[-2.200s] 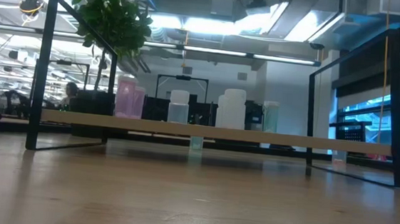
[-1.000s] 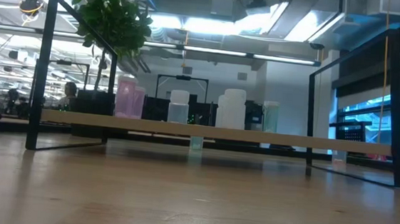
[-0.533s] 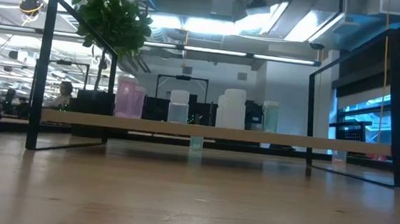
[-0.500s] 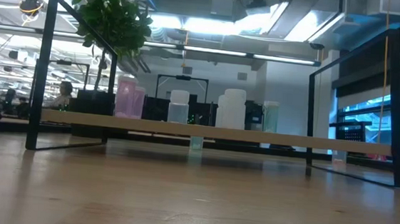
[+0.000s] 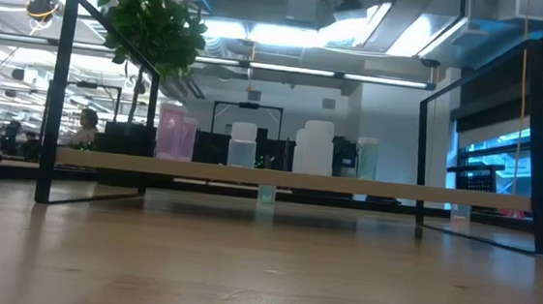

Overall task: Pick and place medicine bottles onto shelf by color
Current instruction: Put the bottom blue pill bottle on the shelf aligned with the other blue pill bottles

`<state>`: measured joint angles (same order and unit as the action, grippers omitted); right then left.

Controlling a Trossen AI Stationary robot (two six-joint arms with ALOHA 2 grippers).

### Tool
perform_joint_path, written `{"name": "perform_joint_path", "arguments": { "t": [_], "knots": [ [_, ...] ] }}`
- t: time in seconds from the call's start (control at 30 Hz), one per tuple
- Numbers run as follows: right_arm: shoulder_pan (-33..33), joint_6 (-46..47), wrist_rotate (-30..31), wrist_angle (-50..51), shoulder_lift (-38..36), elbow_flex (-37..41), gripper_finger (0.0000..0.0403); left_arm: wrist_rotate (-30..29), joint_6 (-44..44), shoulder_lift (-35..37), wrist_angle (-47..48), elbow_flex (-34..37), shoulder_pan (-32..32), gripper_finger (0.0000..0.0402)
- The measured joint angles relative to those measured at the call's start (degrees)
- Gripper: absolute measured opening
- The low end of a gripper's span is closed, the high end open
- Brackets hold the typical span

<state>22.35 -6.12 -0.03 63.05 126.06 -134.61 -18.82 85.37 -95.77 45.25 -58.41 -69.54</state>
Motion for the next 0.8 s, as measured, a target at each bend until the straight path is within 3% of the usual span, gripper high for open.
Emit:
{"name": "perform_joint_path", "arguments": {
  "t": [0.27, 0.57, 0.8],
  "knots": [
    [0.60, 2.18, 6.42, 5.14, -1.83, 0.04, 0.0236, 0.01, -7.43, 0.00, 0.25, -2.87, 4.84, 0.0089],
    [2.78, 3.13, 7.29, 7.74, -4.89, 0.02, 0.0236, -0.03, -23.86, 0.00, 0.37, -5.09, 14.03, 0.0089],
    [5.69, 10.17, 16.55, 14.92, -6.76, 0.05, 0.0236, -0.06, -33.42, 0.00, -1.63, -5.10, 19.22, 0.0089]
  ]
}}
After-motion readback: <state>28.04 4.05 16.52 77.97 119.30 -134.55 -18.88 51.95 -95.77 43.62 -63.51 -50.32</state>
